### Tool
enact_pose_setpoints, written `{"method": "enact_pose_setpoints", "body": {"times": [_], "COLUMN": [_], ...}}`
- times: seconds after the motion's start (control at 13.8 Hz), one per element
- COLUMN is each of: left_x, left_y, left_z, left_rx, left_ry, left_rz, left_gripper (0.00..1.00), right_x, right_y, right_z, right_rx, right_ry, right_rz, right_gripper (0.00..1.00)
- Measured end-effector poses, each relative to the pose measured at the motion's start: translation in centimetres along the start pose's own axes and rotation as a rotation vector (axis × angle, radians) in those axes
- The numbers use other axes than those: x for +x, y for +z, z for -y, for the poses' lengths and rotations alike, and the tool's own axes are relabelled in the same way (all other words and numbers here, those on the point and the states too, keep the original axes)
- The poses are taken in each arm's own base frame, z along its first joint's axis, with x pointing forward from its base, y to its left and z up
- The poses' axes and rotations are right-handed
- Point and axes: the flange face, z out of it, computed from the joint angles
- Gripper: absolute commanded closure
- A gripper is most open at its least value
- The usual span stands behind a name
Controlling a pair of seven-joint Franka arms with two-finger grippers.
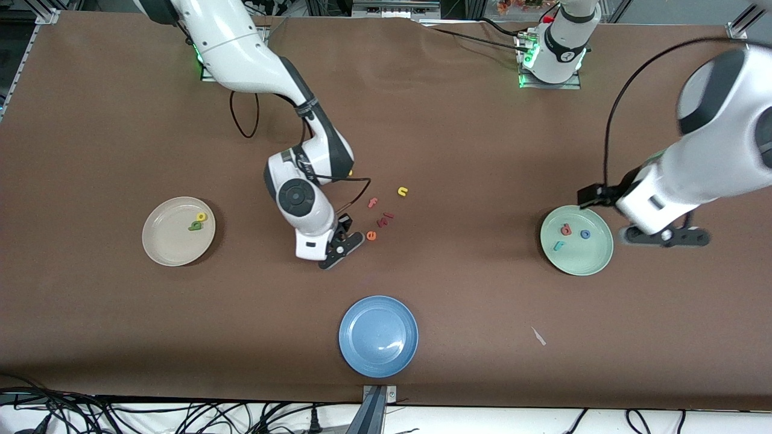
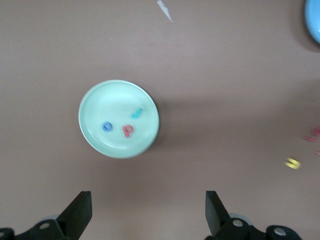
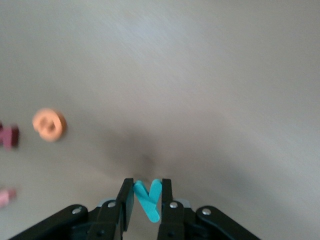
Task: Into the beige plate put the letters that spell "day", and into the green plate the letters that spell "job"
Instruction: 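Place the teal y on the white plate while the left gripper returns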
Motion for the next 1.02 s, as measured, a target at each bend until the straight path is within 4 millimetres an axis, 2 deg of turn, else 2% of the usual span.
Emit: {"method": "enact_pose_setpoints", "body": {"times": [0.15, 0.22, 0.36, 0.51, 0.65, 0.73, 0.87, 1.02], "left_x": [-2.0, -2.8, -3.2, -3.1, -3.2, -3.5, -4.8, -6.8], "left_y": [-3.6, -4.6, -5.0, -4.7, -4.9, -5.3, -5.4, -4.8], "left_z": [0.1, -0.1, -0.8, -1.2, 0.0, 0.9, 2.5, 3.1], "left_rx": [-0.009, -0.003, -0.009, -0.037, -0.05, -0.047, -0.024, 0.002], "left_ry": [-0.005, -0.004, 0.005, -0.005, -0.06, -0.079, -0.056, -0.015], "left_rz": [0.003, -0.007, -0.007, 0.01, 0.012, 0.008, 0.002, -0.032], "left_gripper": [0.0, 0.0, 0.0, 0.0, 0.0, 0.0, 0.0, 0.0], "right_x": [-2.3, -3.8, -7.4, -11.8, -15.8, -17.4, -20.1, -21.9], "right_y": [-2.7, -3.5, -4.2, -4.1, -3.6, -3.4, -2.7, -1.9], "right_z": [-4.8, -7.2, -11.6, -17.2, -22.5, -24.5, -27.7, -29.6], "right_rx": [0.003, -0.002, -0.015, -0.032, -0.023, -0.013, 0.004, 0.016], "right_ry": [0.024, 0.048, 0.085, 0.085, 0.105, 0.121, 0.141, 0.159], "right_rz": [0.045, 0.057, 0.096, 0.146, 0.173, 0.179, 0.19, 0.202], "right_gripper": [0.88, 0.88, 0.88, 0.87, 0.86, 0.78, 0.0, 0.0]}}
